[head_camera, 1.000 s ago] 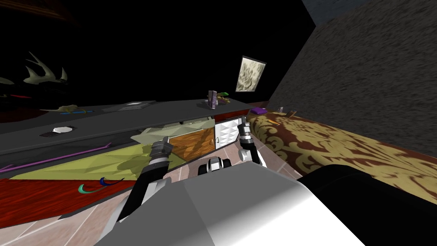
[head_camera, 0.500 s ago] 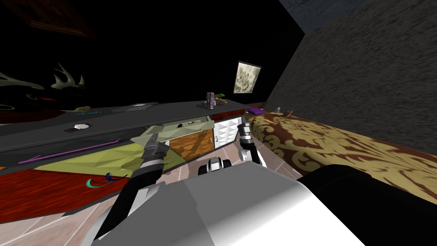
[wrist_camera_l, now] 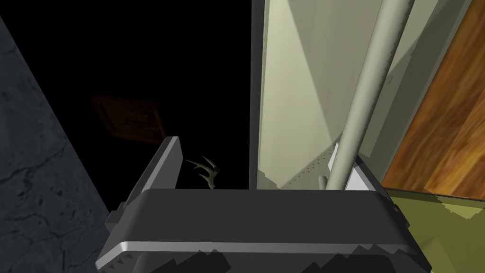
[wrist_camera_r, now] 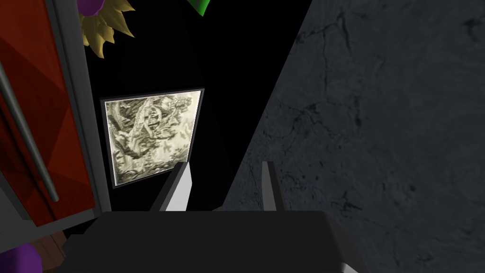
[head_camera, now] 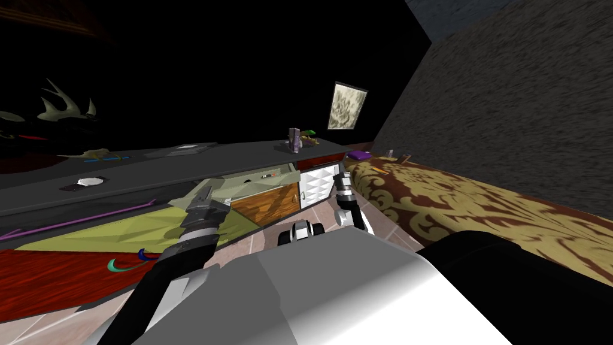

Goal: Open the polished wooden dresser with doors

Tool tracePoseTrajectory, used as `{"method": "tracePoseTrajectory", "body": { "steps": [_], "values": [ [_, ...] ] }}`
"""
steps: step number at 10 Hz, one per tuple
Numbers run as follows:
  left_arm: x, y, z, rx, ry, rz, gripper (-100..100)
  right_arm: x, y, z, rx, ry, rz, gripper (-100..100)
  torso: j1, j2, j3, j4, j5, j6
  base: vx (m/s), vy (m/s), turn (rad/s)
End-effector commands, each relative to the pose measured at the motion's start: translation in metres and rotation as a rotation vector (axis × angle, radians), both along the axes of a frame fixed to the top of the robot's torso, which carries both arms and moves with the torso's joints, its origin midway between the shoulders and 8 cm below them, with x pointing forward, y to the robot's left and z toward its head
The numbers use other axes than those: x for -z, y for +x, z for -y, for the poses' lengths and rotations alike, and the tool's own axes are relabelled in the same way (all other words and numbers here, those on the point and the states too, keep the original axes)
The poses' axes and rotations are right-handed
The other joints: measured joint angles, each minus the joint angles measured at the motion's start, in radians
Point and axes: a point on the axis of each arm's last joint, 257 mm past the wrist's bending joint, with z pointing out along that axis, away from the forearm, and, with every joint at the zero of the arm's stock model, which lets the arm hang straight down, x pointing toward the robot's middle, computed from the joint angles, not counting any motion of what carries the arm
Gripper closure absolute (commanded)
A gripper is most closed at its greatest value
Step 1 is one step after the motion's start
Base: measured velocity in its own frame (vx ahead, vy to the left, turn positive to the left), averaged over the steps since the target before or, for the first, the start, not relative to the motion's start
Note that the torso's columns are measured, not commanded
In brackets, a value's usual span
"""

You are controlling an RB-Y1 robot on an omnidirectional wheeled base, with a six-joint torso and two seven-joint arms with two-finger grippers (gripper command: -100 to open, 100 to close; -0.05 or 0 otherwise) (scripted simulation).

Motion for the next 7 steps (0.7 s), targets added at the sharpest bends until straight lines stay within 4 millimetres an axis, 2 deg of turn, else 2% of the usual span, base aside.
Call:
{"method": "tracePoseTrajectory", "body": {
  "steps": [1,2,7],
  "values": [
    [-0.0021,-0.0017,-0.0014,-0.002,-0.003,-0.007,-100,0.0,0.0,0.0,0.0,0.0,0.0,0,-0.001,0.001,0.0,0.002,-0.002,0.0,0.012,-0.003,-0.001],
    [-0.0016,-0.0019,-0.0019,-0.003,-0.004,-0.011,0,0.0,0.0,0.0,0.0,0.0,0.0,0,-0.002,0.002,0.001,0.001,-0.001,0.0,0.0,0.0,0.0],
    [0.0012,-0.0018,-0.0026,-0.005,-0.006,-0.018,0,0.0,0.0,0.0,0.0,0.0,0.0,0,0.0,0.0,0.0,-0.001,0.0,0.0,0.0,0.0,0.0]
  ]
}}
